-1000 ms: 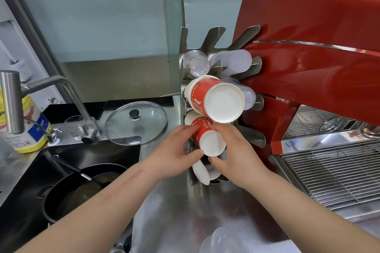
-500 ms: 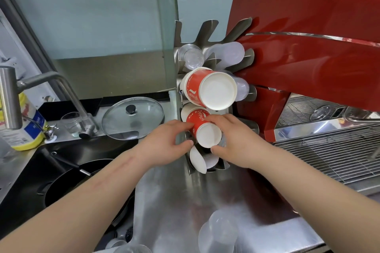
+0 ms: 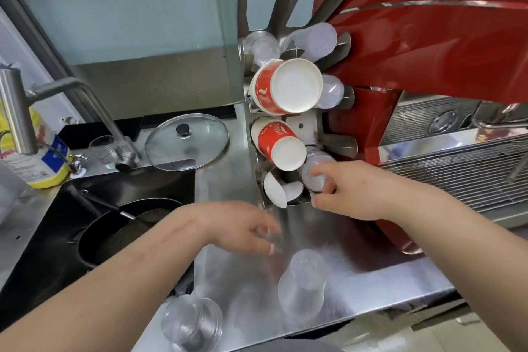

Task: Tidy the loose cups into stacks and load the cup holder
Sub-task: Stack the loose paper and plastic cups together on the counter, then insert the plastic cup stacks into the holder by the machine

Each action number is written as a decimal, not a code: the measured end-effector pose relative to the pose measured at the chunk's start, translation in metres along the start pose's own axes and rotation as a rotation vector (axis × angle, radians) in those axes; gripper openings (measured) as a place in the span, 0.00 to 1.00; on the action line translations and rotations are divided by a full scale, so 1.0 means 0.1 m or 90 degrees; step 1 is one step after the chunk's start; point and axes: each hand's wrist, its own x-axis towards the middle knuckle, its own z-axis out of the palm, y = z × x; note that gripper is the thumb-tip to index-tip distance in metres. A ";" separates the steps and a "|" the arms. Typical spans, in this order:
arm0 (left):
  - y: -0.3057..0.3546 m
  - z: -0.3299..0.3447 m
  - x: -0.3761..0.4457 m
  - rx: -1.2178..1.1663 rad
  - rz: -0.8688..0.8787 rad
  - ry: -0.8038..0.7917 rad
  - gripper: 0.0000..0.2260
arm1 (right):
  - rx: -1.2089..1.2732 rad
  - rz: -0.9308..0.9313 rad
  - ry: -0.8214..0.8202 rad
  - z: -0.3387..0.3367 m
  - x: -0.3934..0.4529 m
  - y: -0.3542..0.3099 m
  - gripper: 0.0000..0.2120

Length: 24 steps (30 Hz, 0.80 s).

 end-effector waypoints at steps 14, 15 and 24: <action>0.30 0.57 0.17 -0.110 0.030 0.096 0.40 | 0.170 -0.013 -0.129 1.00 -0.52 0.37 0.33; 0.33 0.60 0.18 -0.121 0.035 0.114 0.38 | 0.189 -0.009 -0.122 1.09 -0.54 0.40 0.35; 0.45 1.02 0.30 -0.224 0.039 0.209 0.32 | 0.411 -0.034 -0.059 1.57 -0.63 0.44 0.31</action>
